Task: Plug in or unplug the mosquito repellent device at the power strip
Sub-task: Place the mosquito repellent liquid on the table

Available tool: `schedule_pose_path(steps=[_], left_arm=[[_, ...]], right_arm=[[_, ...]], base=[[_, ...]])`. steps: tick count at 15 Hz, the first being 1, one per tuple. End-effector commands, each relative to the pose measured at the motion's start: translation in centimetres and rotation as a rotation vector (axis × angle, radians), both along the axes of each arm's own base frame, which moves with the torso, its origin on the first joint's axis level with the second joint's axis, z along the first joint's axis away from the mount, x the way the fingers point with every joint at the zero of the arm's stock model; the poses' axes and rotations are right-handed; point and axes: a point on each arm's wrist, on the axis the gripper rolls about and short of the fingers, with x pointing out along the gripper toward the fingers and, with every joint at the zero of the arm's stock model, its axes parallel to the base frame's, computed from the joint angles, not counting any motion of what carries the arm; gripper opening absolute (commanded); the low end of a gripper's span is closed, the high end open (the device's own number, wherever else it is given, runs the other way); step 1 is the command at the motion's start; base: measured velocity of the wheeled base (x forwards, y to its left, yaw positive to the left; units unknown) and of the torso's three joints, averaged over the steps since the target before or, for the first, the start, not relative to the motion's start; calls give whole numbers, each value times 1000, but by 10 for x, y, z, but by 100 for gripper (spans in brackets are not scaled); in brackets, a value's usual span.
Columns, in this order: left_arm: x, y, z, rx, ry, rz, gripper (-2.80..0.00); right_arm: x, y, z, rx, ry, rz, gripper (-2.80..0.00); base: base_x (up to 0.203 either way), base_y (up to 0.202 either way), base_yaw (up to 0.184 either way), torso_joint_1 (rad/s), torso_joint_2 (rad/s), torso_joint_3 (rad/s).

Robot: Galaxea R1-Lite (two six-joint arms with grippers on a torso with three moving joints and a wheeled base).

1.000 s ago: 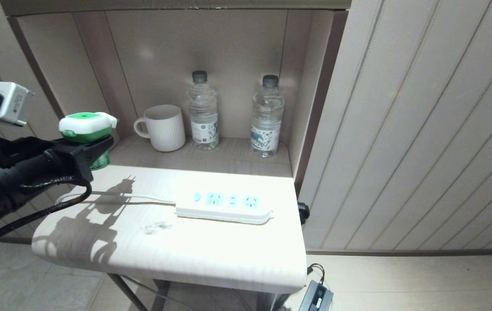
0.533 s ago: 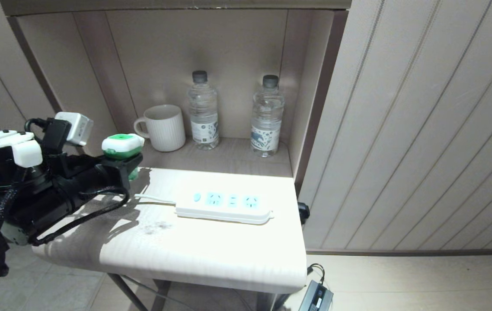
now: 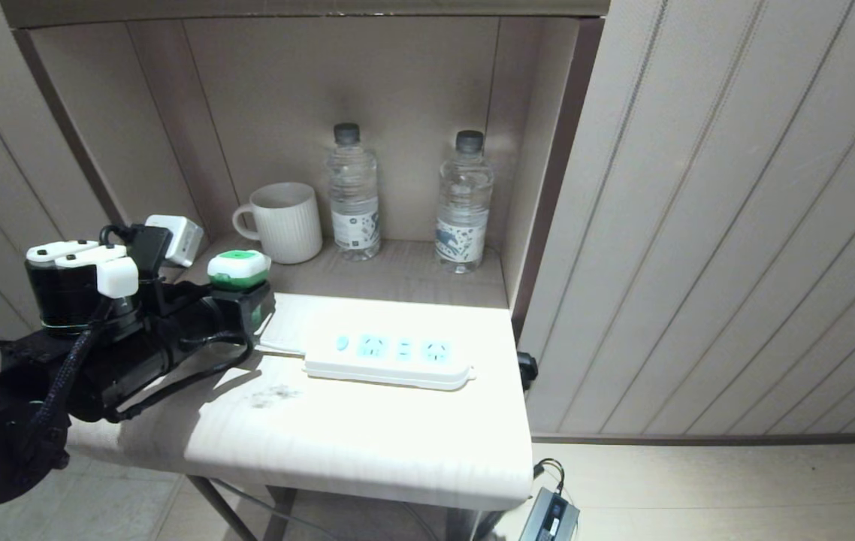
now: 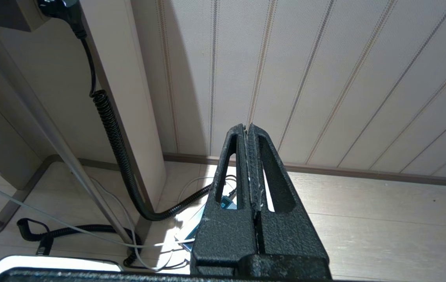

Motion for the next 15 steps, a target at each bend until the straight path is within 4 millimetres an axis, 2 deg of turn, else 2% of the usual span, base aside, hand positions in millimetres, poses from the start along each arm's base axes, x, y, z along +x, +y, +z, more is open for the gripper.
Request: schedule_pose_path(steps=[1,5,6,15], left_arm=[[2,-1,-3,3,13,-1,-280],[3,-3,-3,-14,12,16,-275],[3,-3,-2,-18,10,24,0],[-31,3,20,-42,-52,6,0]], right_arm=[[0,0,0,0,0,1,-280],[0,0,0,1,0,2,-280],[0,0,0,1,0,1,-280],[0,0,0,0,0,1,-280]], base=[[0,0,0,0,0,0],[0,0,0,0,0,0],[0,0,0,0,0,0],[0,0,0,0,0,0]])
